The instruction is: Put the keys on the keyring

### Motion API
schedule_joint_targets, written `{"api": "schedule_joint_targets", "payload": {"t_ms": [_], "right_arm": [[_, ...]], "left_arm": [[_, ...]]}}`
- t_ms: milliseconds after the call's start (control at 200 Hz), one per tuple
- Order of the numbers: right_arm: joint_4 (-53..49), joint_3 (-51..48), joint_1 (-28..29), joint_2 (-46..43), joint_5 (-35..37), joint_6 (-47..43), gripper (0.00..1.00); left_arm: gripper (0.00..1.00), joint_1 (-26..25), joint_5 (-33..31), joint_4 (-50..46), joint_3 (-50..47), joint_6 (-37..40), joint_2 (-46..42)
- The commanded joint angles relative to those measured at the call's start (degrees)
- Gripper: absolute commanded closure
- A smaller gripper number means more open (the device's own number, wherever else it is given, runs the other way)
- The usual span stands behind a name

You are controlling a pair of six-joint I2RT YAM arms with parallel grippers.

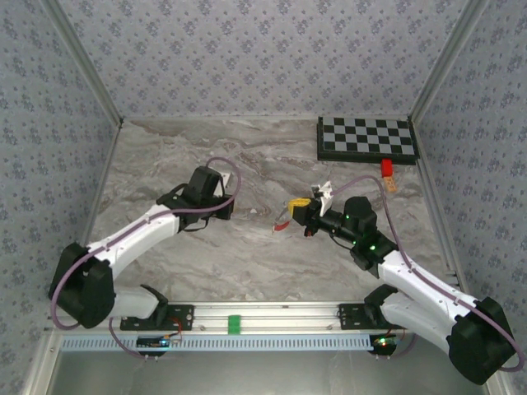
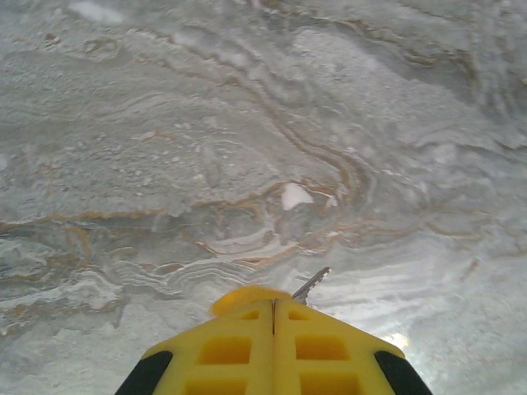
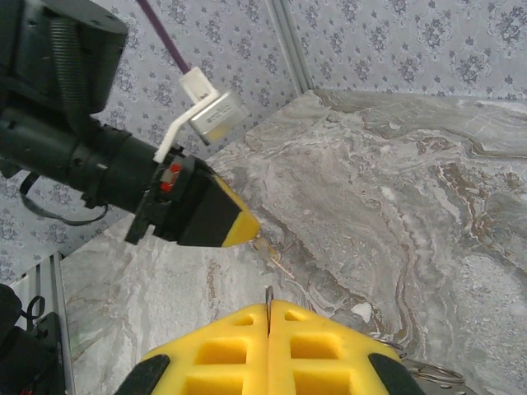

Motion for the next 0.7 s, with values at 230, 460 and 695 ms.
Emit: {"api": "schedule_joint_targets", "payload": {"t_ms": [230, 460, 695], "right_arm": [[2.45, -0.45, 0.58, -0.03, 0.42, -0.1, 1.0], [2.5, -0.42, 0.67, 0.47, 0.46, -0.16, 1.0], [2.55, -0.42, 0.69, 0.65, 0.55, -0.29, 1.0]], "left_arm": [[1.0, -7.2, -0.53, -3.51, -4.85, 0.46, -2.52], [1.0, -9.15, -2.72, -1.88, -8.09, -0.23, -1.0], [0.98, -9.31, -2.19, -0.66, -8.98, -0.67, 1.93]]}}
